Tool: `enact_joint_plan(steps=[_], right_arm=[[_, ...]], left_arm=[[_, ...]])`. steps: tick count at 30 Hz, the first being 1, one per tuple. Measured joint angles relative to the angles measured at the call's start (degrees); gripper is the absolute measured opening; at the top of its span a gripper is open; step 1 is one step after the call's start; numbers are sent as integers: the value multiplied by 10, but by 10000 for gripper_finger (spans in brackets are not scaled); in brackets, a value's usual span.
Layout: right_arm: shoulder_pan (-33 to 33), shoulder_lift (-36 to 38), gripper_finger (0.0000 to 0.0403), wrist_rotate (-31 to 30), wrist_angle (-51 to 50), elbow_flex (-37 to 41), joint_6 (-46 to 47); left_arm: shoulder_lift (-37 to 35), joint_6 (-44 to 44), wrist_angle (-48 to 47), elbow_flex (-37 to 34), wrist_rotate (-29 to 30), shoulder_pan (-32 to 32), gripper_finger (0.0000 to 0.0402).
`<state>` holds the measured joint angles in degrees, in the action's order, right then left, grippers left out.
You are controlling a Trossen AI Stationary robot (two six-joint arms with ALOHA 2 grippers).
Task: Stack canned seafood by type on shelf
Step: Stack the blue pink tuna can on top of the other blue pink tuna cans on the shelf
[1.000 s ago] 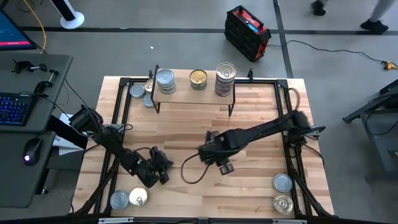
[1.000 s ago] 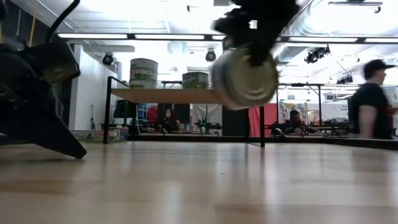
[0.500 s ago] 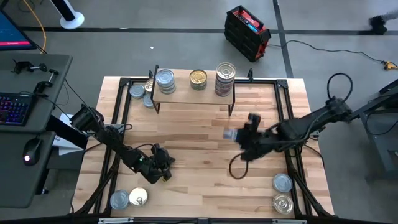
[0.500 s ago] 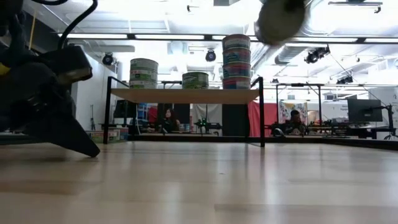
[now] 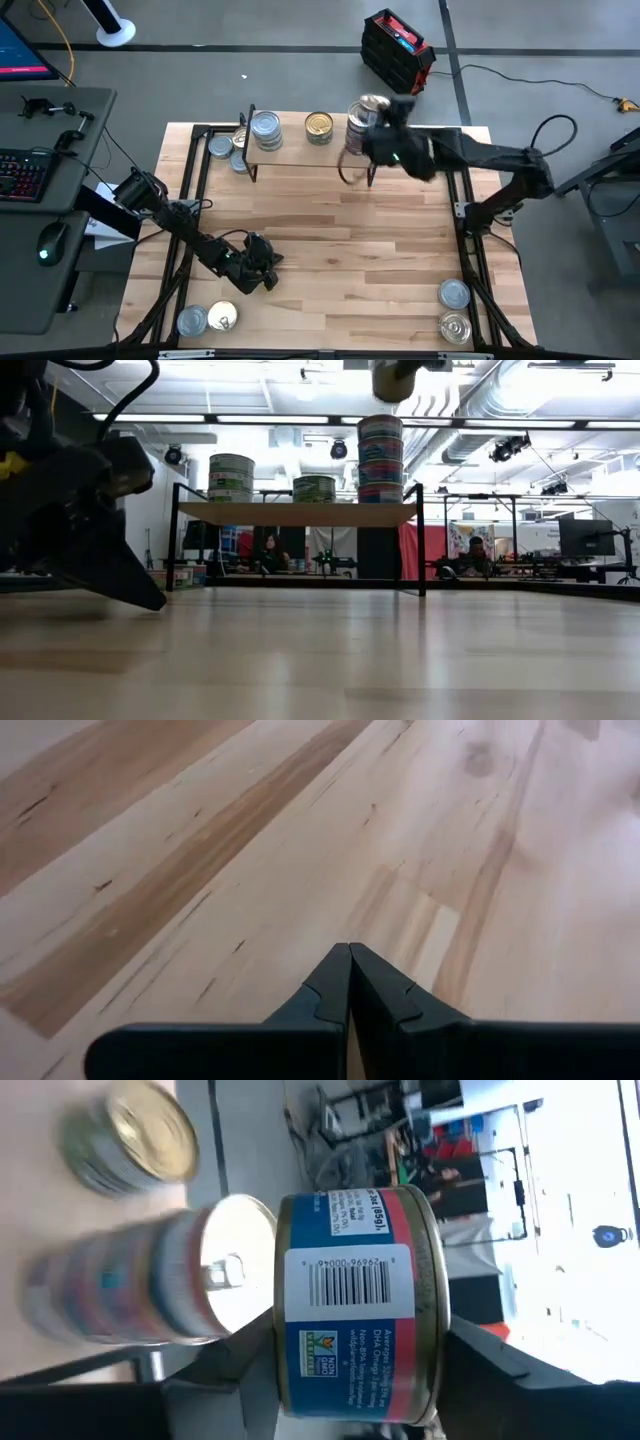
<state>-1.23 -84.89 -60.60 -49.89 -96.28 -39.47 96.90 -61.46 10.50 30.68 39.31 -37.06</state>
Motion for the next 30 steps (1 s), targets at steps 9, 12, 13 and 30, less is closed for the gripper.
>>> enact_joint_plan(steps=[9, 12, 13, 30], right_arm=[[-71, -38, 195, 87, 34, -4, -91], [-77, -44, 195, 87, 34, -4, -99], [-78, -44, 195, 86, 34, -4, -97], [-81, -45, 197, 79, 34, -4, 6]], left_arm=[[0, -27, 4, 0, 2, 0, 0], [0, -30, 5, 0, 2, 0, 0], [0, -30, 5, 0, 3, 0, 0], [0, -29, 5, 0, 3, 0, 0]])
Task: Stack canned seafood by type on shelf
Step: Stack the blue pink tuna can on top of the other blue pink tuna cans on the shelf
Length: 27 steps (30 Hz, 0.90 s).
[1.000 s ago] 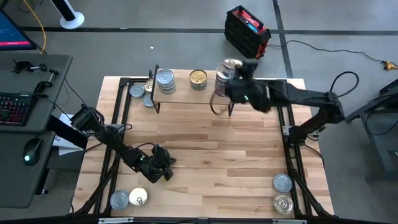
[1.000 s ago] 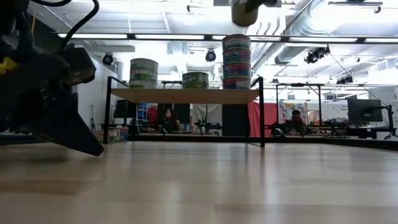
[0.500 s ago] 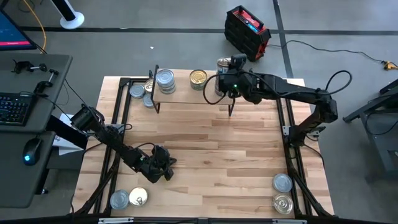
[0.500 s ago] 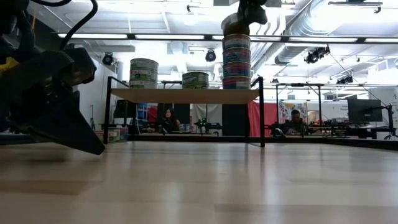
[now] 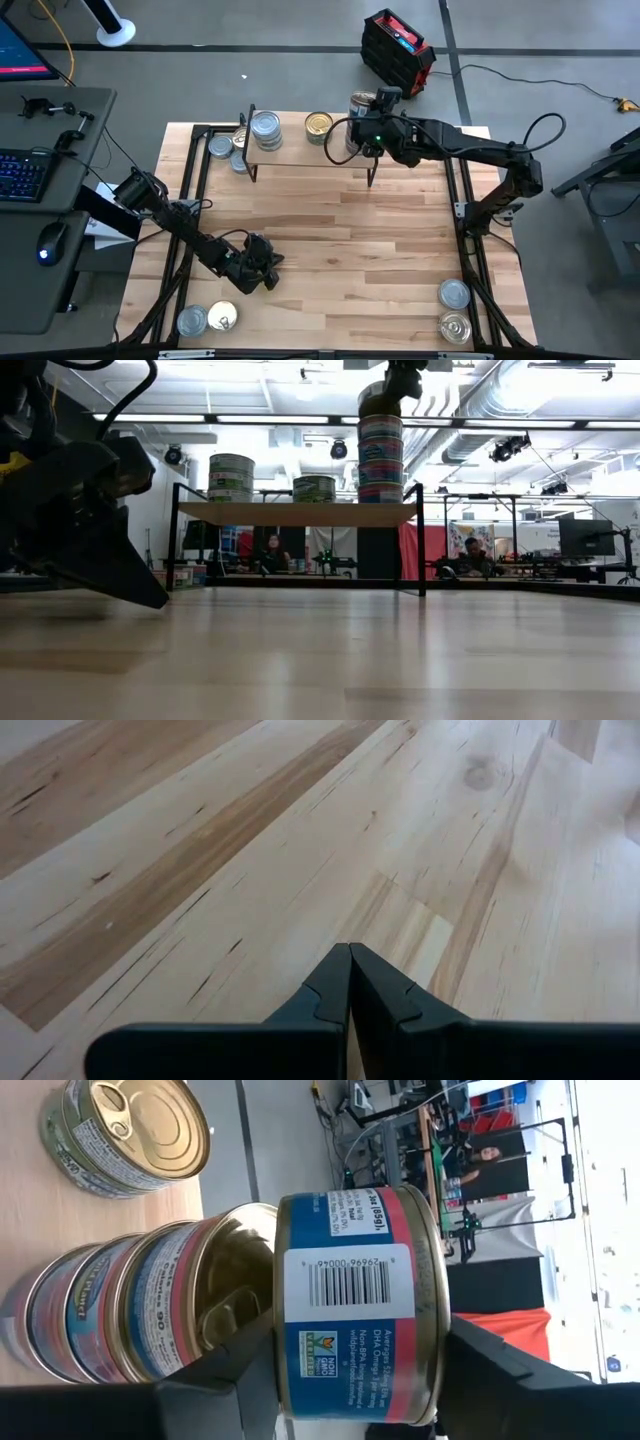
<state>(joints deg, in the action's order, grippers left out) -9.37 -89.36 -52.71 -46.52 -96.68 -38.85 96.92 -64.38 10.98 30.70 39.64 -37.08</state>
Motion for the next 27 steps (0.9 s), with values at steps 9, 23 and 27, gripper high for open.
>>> enact_joint_plan(steps=[9, 23, 27], right_arm=[[1, 1, 197, 26, -5, 0, -2], [2, 1, 286, 52, -21, 0, 31], [2, 1, 311, 49, -31, 0, 35]], left_arm=[[0, 1, 0, 0, 0, 0, 0], [0, 0, -3, 0, 0, 0, 0], [0, 0, -4, 0, 0, 0, 0]])
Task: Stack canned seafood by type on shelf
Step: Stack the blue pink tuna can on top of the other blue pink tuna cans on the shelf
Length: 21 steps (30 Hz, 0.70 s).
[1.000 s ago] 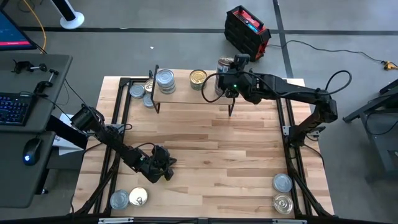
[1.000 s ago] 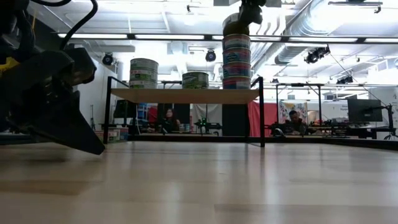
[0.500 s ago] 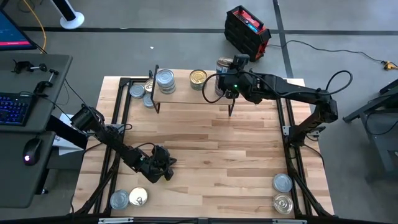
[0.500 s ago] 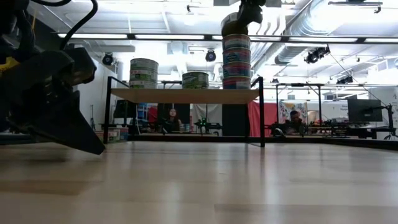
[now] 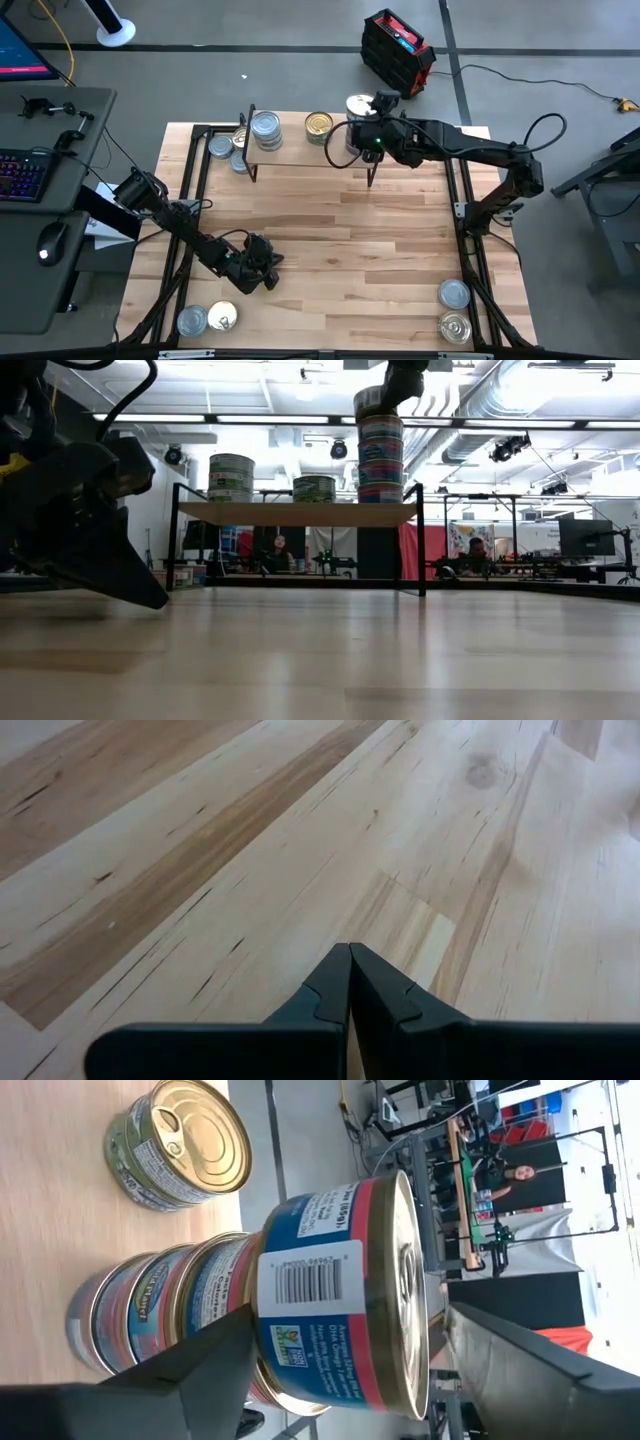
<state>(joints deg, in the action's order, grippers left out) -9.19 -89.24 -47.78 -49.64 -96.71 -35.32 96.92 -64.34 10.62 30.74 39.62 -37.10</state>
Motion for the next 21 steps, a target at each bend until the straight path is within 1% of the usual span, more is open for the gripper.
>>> enact_joint_plan(steps=[5, 7, 9, 16, 21], right_arm=[[0, 9, 323, 3, 4, 0, 10], [0, 13, 324, 4, 10, 0, 12], [-2, 18, 324, 4, 10, 0, 33], [-2, 20, 324, 29, -19, 0, 67], [-2, 20, 324, 23, -20, 0, 70]], left_arm=[[0, 0, 0, 0, 0, 0, 0], [0, 0, -1, 0, 0, 0, 0], [0, 0, -1, 0, 0, 0, 0], [0, 0, -1, 0, 0, 0, 0], [0, 0, -1, 0, -2, 0, 0]])
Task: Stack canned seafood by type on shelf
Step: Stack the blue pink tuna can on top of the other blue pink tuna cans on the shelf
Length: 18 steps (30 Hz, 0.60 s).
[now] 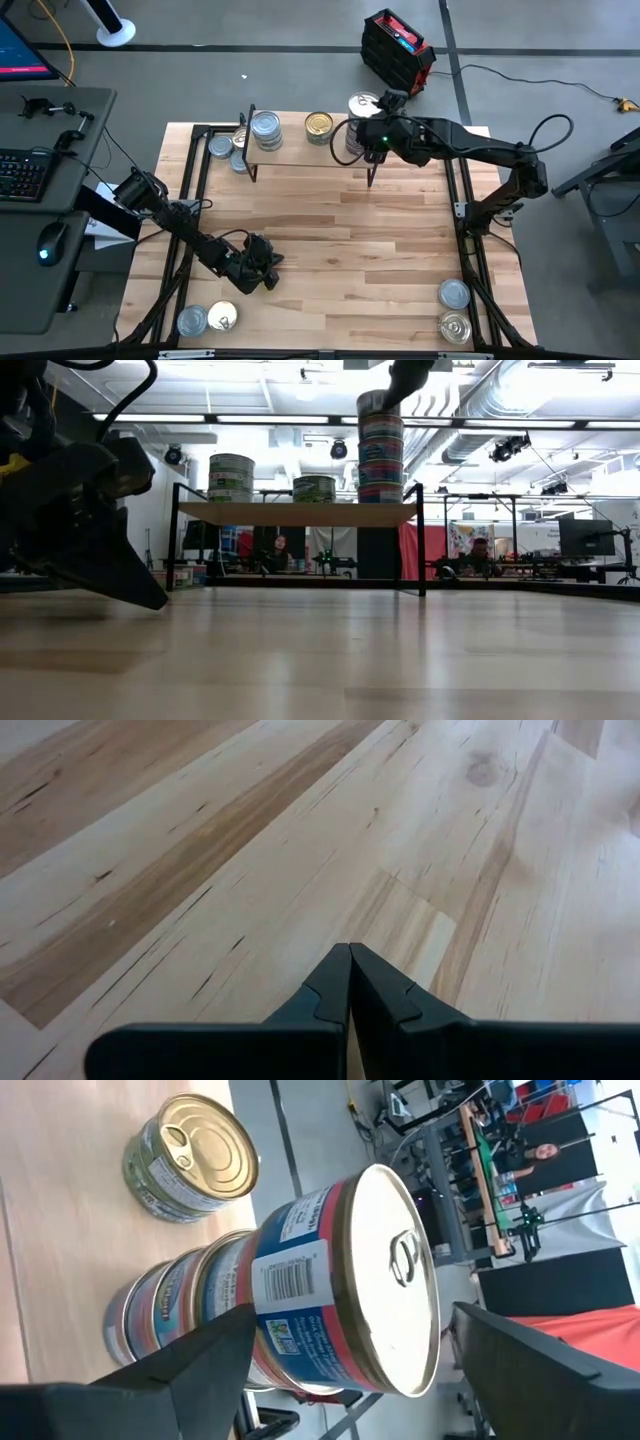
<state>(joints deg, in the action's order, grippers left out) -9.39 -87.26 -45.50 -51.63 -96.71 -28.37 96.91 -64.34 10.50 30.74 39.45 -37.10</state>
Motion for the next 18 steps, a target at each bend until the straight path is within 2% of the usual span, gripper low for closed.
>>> enact_joint_plan(steps=[14, 18], right_arm=[[-3, 3, 324, 17, 0, 0, 44], [23, 2, 324, 70, -14, -34, 64]], left_arm=[[0, 0, 0, 0, -12, 0, 0], [-2, -8, 22, 0, -22, -3, 0]])
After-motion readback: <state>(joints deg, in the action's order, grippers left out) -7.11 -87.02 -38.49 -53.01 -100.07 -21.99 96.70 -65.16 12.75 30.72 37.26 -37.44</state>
